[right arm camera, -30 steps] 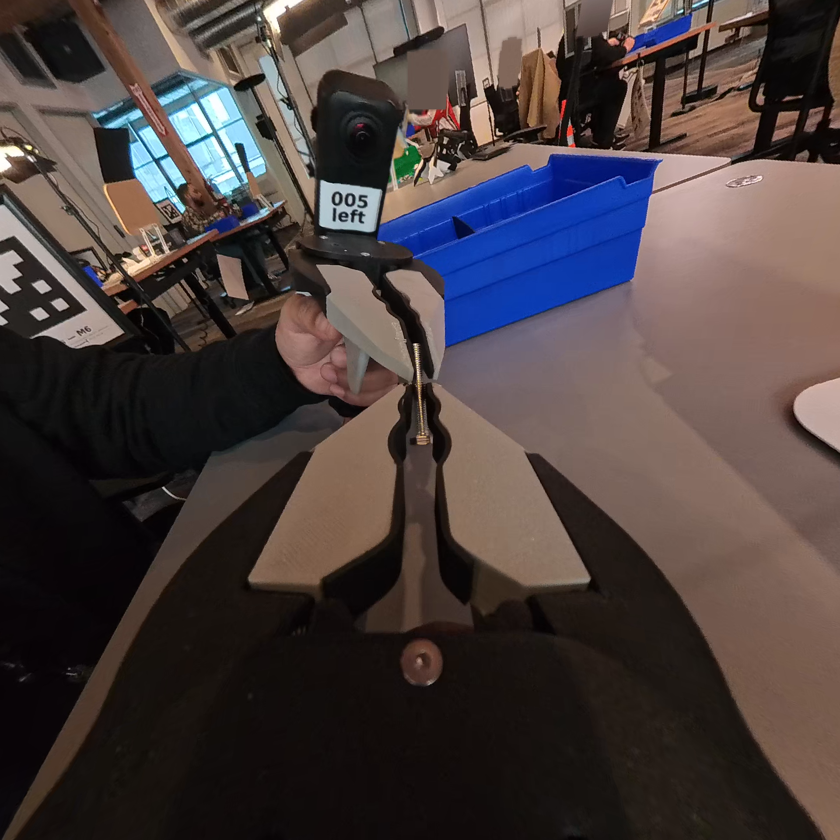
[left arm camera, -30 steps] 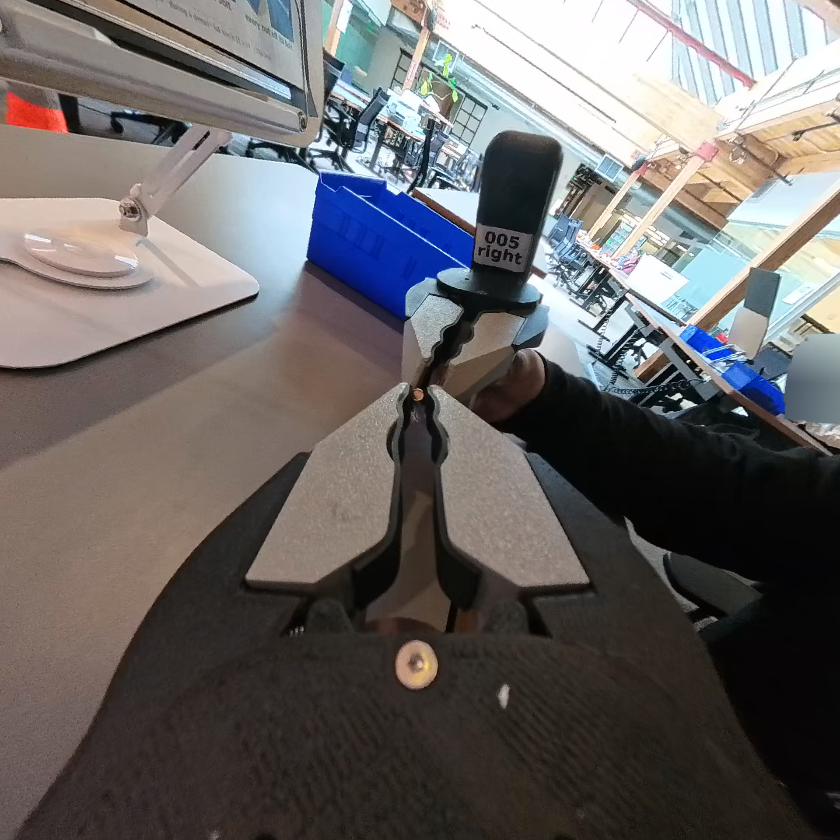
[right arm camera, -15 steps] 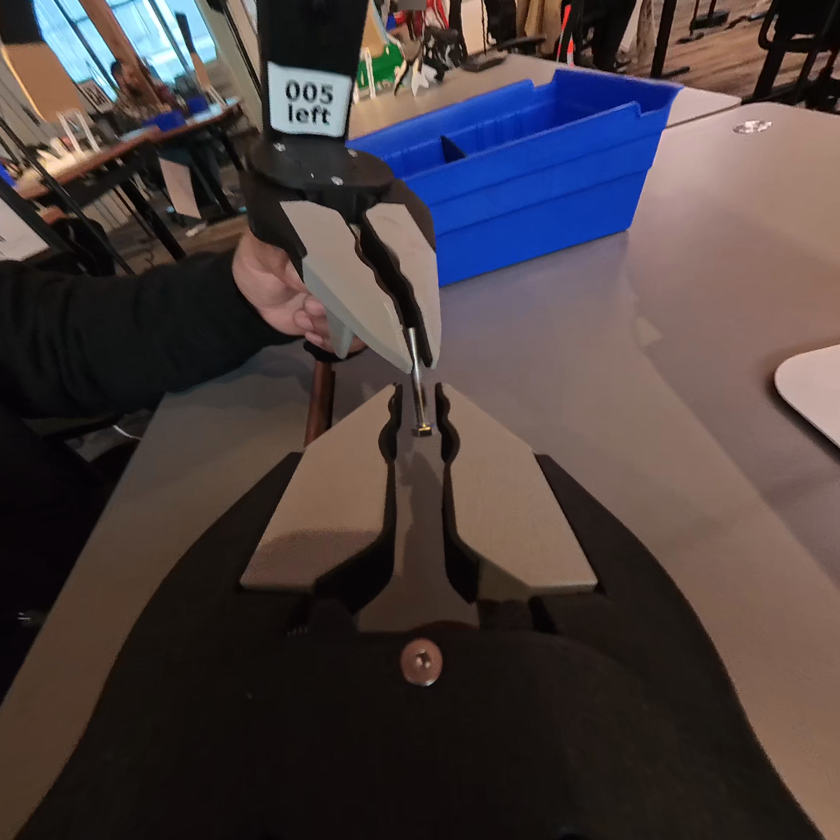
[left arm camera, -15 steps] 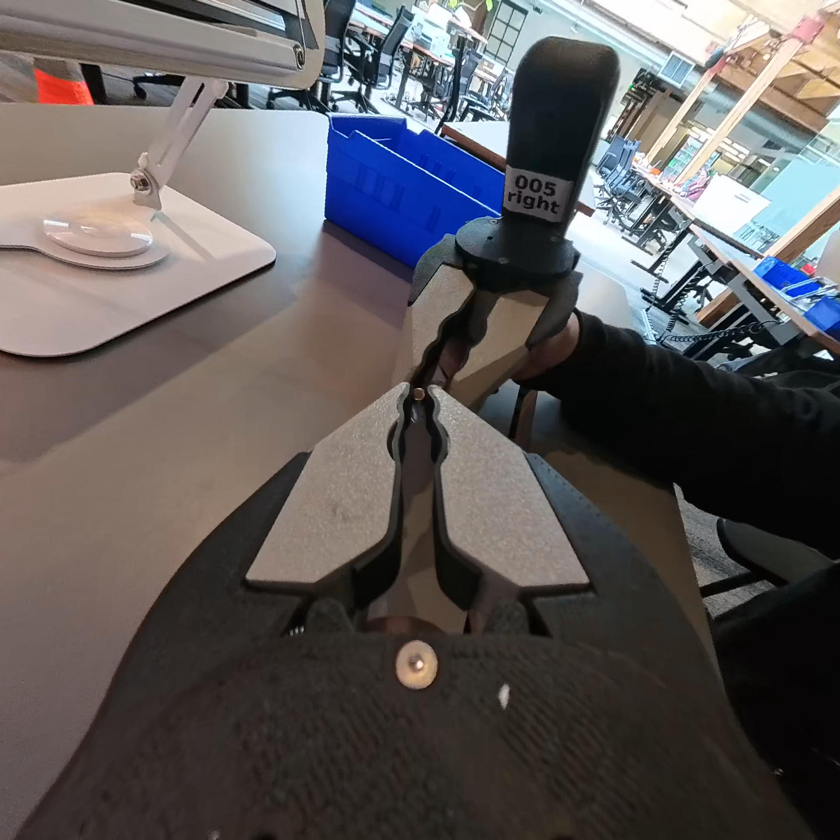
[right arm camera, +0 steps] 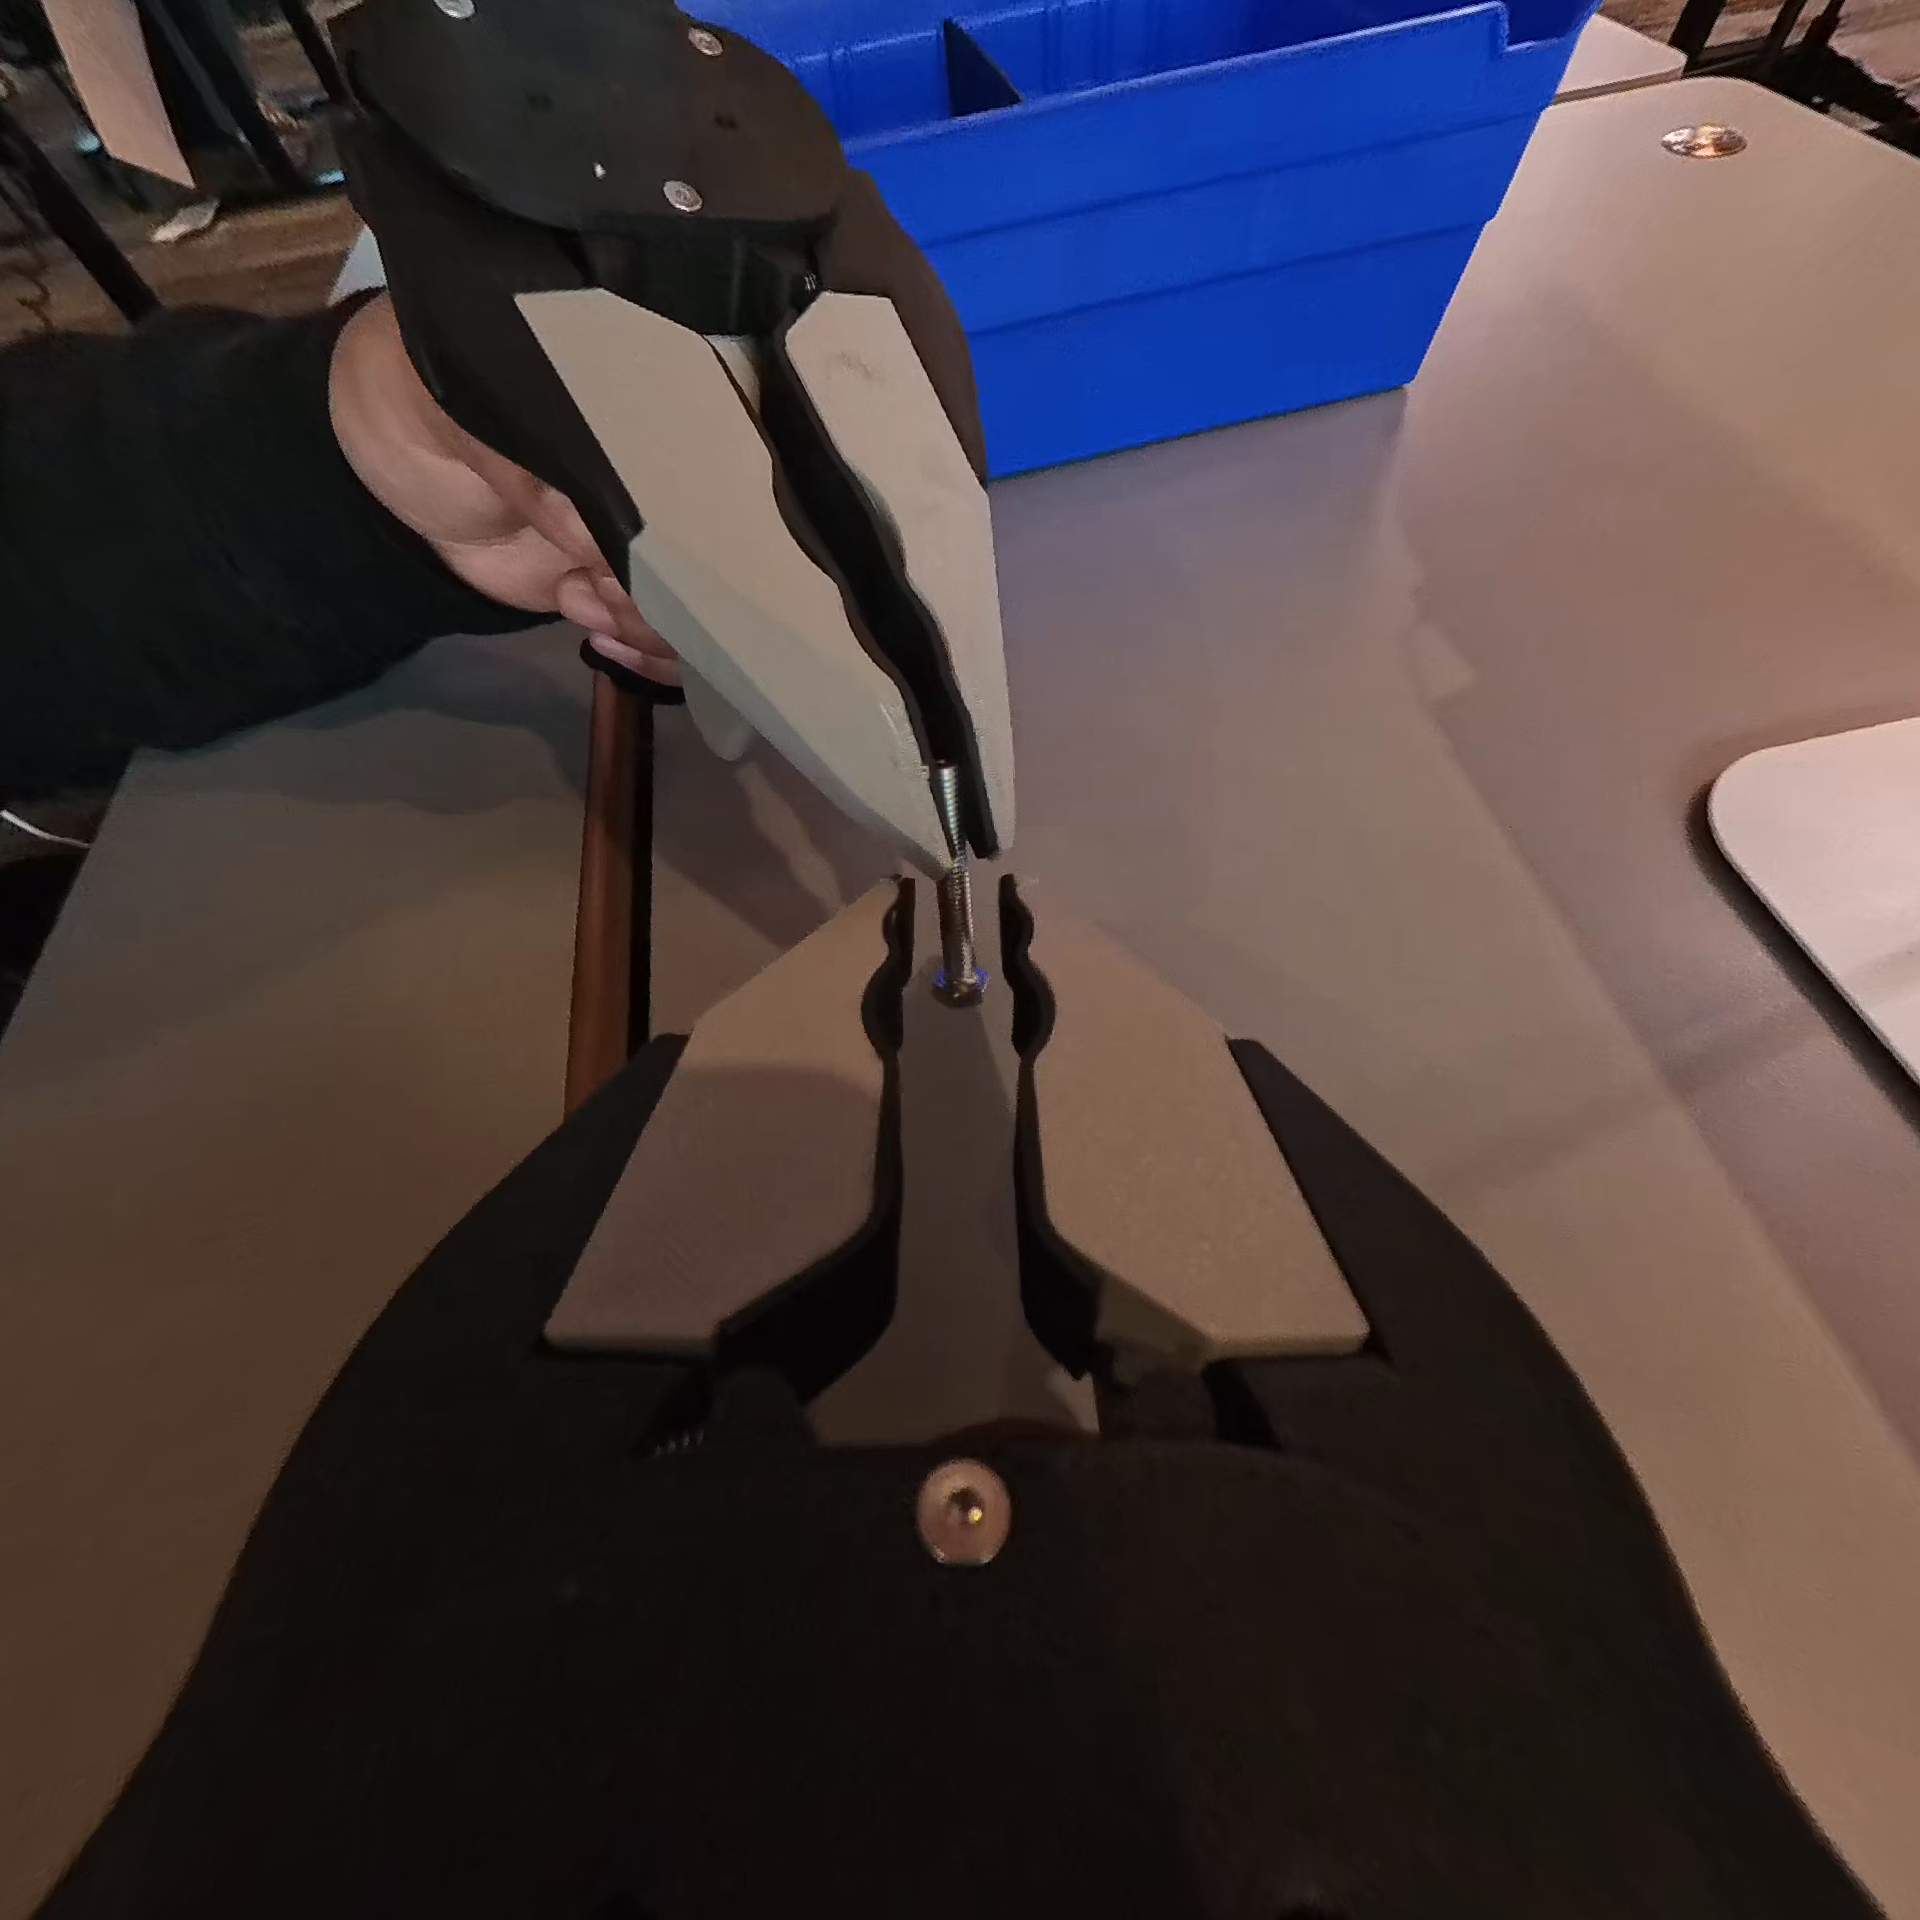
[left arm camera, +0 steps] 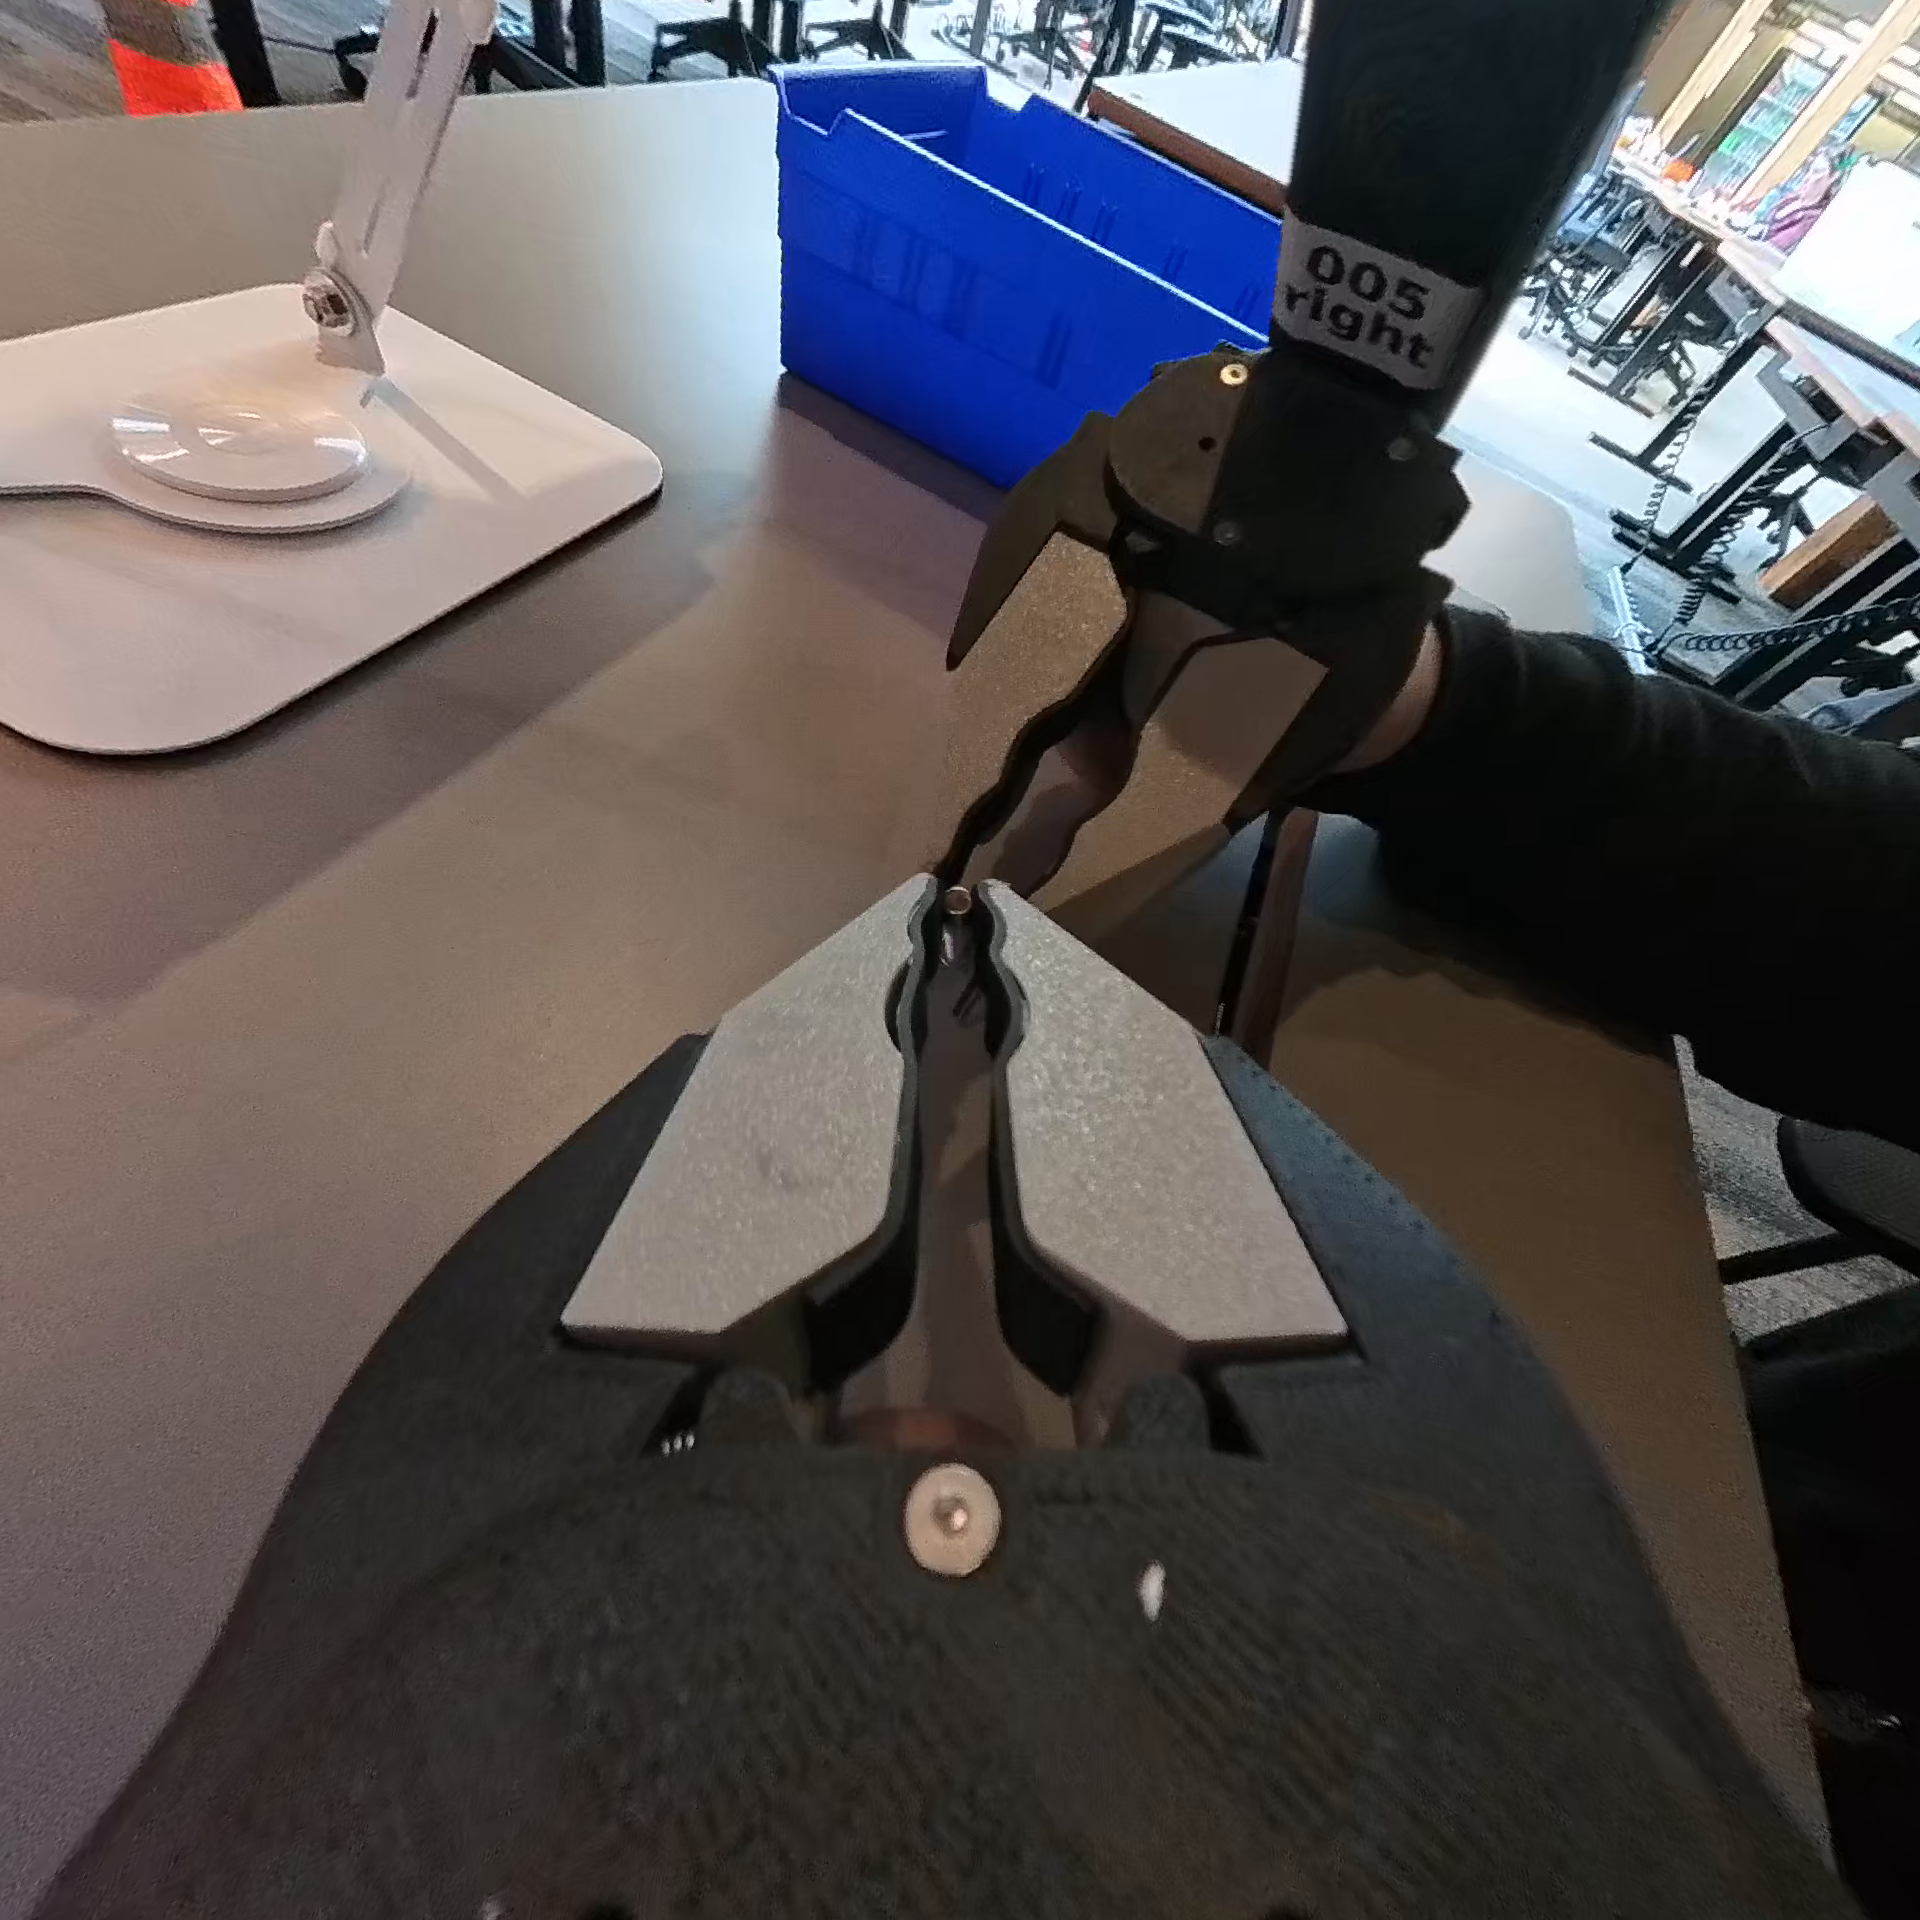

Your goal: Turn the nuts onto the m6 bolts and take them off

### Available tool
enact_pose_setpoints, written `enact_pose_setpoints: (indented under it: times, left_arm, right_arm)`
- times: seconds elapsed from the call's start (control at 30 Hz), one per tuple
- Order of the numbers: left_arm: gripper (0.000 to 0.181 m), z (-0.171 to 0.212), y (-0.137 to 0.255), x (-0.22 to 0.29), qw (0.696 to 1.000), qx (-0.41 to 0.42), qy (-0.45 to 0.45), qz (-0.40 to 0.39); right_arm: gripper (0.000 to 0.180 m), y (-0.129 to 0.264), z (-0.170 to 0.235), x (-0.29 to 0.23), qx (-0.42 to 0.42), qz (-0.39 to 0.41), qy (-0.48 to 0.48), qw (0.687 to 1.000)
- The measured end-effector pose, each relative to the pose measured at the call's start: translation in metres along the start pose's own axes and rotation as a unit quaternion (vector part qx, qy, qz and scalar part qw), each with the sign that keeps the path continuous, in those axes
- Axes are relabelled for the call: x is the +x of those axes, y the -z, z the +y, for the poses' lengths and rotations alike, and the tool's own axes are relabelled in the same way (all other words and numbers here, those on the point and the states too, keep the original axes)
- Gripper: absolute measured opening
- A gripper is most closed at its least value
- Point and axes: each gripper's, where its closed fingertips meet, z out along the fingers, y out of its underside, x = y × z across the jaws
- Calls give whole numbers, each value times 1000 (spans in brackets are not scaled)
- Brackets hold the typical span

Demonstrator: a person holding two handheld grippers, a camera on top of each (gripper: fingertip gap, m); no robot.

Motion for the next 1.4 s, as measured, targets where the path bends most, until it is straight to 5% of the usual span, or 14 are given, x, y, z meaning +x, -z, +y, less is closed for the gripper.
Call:
enact_pose_setpoints:
  times: [0.83,1.13,1.4]
  left_arm:
    - [2,14,-6,-12,998,-41,-10,-42]
    - [12,-9,9,-18,998,38,14,-38]
    - [11,0,0,-9,1000,17,-5,-17]
  right_arm:
    - [2,-5,10,6,-13,20,12,1000]
    - [2,4,0,10,30,11,-11,999]
    - [2,25,-18,25,114,9,-71,991]
